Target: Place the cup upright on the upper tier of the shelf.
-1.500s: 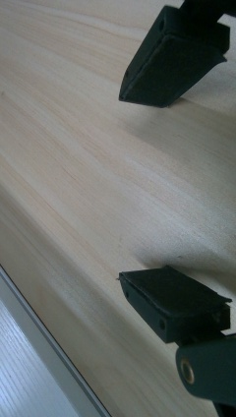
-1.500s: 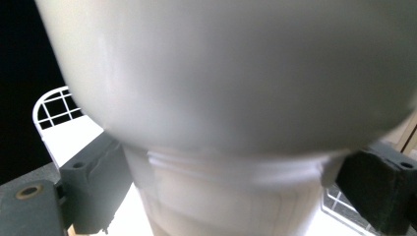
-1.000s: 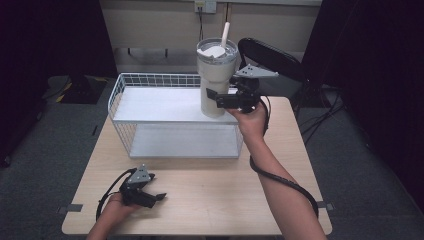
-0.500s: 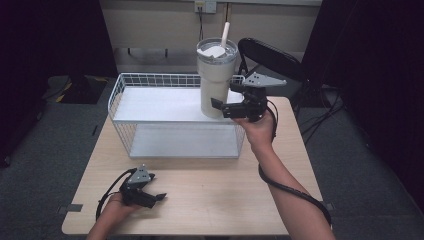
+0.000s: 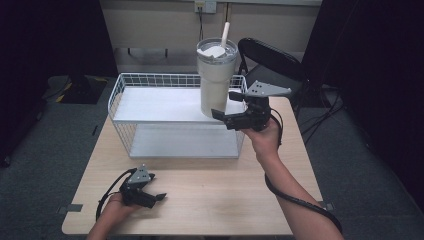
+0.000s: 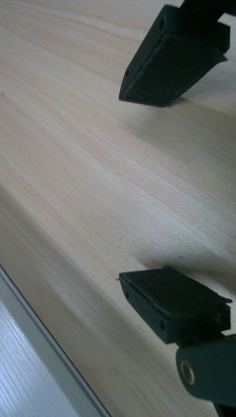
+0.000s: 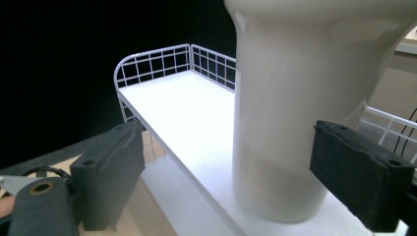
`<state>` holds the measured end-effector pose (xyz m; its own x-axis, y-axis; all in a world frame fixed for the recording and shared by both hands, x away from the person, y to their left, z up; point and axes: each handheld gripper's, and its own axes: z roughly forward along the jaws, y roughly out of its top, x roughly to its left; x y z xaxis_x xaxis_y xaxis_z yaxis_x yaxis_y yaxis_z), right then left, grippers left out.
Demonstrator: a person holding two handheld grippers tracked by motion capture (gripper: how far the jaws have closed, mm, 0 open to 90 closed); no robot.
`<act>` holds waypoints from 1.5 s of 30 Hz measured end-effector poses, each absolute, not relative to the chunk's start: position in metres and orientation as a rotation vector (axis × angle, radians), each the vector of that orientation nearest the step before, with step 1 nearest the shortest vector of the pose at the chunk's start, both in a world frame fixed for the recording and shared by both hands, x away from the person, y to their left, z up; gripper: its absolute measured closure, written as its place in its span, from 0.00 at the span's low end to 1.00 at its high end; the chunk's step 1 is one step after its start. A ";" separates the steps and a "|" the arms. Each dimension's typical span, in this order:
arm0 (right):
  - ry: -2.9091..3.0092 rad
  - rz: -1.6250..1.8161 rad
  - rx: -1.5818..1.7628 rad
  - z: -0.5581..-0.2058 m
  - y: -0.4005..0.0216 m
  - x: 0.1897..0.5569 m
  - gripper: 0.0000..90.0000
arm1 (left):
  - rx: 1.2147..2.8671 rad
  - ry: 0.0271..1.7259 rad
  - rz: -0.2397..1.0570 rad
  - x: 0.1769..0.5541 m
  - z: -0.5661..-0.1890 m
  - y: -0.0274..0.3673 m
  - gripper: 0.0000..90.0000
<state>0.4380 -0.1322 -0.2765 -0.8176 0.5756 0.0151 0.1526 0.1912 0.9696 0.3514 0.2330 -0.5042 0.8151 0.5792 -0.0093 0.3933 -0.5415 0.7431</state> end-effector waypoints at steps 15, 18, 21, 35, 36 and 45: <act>2.181 1.650 0.594 -0.287 -0.139 0.420 0.15 | 2.210 0.714 0.300 0.351 -0.504 0.233 0.16; 2.194 1.651 0.577 -0.291 -0.140 0.417 0.15 | 2.210 0.714 0.300 0.351 -0.504 0.233 0.16; 2.204 1.646 0.561 -0.294 -0.139 0.413 0.15 | 2.210 0.714 0.300 0.351 -0.504 0.233 0.16; 2.250 1.635 0.490 -0.306 -0.135 0.398 0.15 | 2.210 0.714 0.300 0.351 -0.504 0.233 0.16; 2.252 1.632 0.486 -0.308 -0.136 0.398 0.15 | 2.211 0.713 0.300 0.351 -0.504 0.233 0.16; 2.263 1.631 0.480 -0.317 -0.140 0.393 0.15 | 2.211 0.713 0.300 0.351 -0.504 0.233 0.16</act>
<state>0.3929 -0.1396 -0.3174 -0.8960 0.4407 -0.0536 0.0885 0.2957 0.9512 0.3513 0.2329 -0.5044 0.8147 0.5797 -0.0133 0.3961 -0.5396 0.7429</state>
